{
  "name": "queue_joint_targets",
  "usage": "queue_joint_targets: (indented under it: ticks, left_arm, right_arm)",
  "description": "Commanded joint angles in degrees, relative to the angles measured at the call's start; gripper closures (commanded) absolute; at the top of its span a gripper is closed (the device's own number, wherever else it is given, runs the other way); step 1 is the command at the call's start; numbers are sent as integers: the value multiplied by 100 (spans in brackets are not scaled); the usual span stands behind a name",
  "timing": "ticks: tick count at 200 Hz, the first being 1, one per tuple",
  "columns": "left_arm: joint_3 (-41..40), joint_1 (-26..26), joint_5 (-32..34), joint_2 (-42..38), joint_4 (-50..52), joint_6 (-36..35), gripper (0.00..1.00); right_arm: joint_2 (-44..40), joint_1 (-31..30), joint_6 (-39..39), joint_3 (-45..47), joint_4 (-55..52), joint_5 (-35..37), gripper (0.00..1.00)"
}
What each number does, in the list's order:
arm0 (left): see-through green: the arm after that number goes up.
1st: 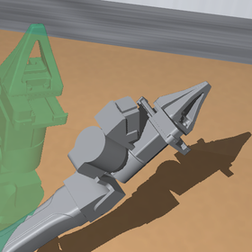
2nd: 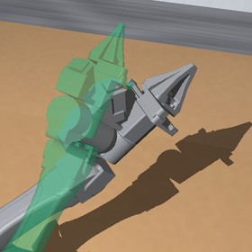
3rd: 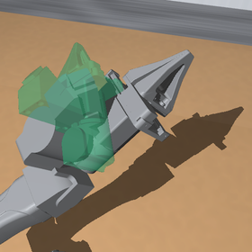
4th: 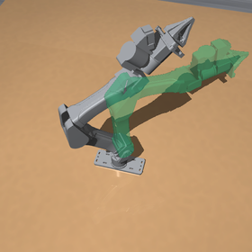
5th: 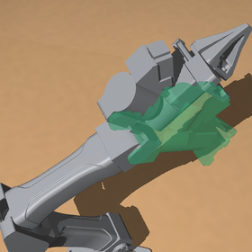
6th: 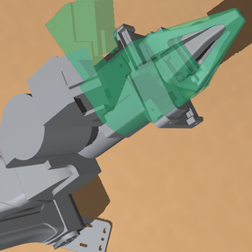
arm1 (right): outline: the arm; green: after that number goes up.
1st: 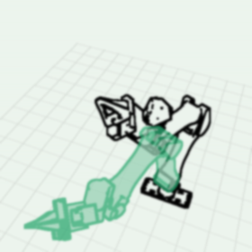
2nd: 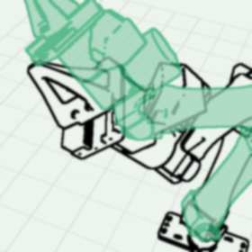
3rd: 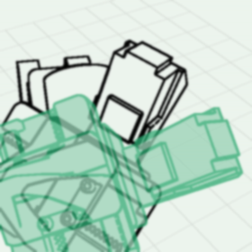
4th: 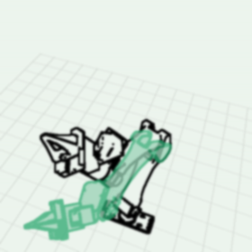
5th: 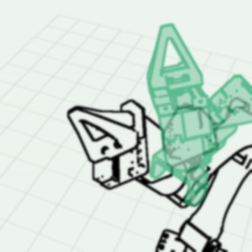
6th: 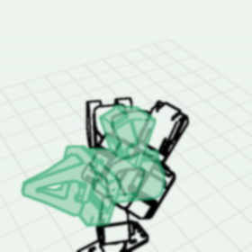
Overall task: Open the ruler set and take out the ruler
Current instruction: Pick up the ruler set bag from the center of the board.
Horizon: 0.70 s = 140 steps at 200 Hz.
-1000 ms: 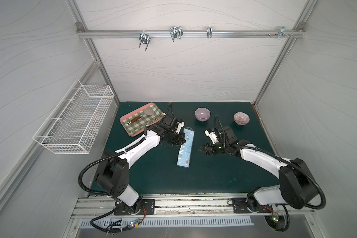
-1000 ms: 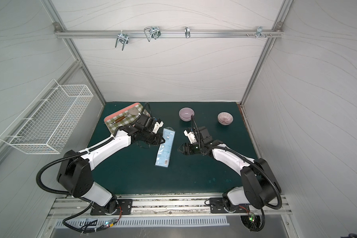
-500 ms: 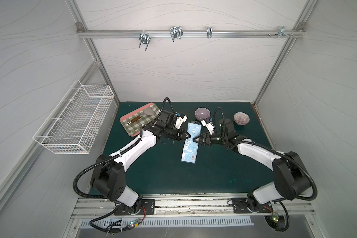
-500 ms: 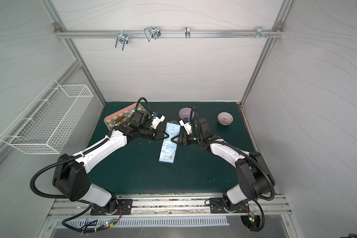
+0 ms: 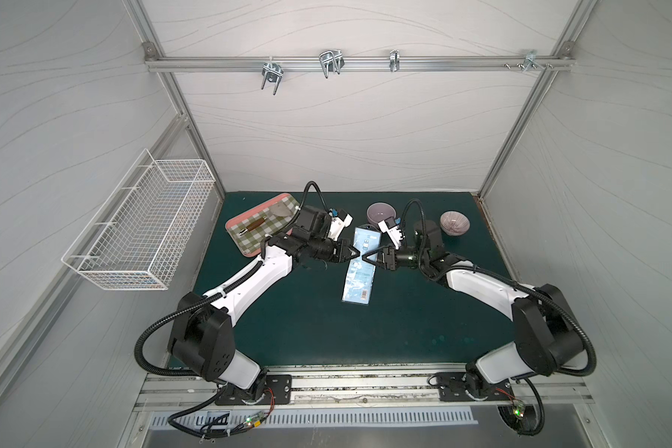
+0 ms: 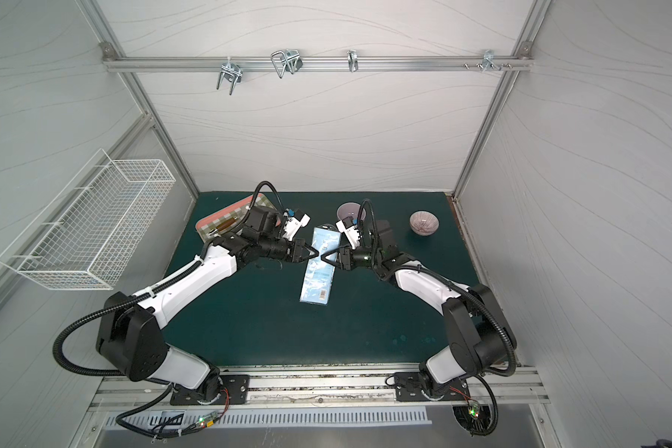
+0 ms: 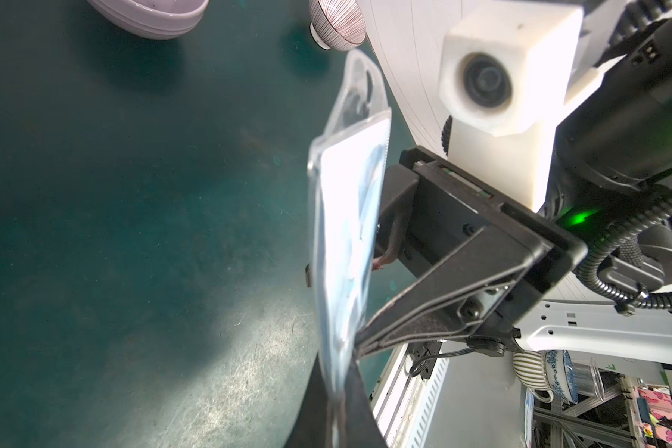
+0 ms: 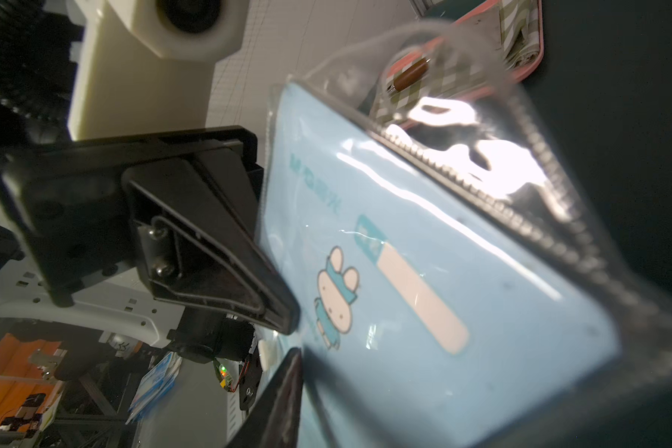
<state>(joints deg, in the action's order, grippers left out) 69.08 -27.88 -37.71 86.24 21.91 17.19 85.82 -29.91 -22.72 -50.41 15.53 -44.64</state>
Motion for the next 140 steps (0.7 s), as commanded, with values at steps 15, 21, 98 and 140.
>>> queue_joint_targets:
  ticks: [15, 21, 98, 140]
  left_arm:
    - [54, -12, -122, -72, -266, -67, 100]
    - [44, -8, -114, -64, -267, -62, 100]
    - [18, 12, 78, -62, -354, 3, 100]
    - [-57, 16, 761, -342, -323, 48, 49]
  right_arm:
    - [-158, 21, -83, -63, 371, -67, 69]
    - [-162, 21, -88, -72, 377, -71, 72]
    - [-233, 29, -57, -153, 311, -8, 100]
    - [-247, 90, -147, -96, 468, 65, 100]
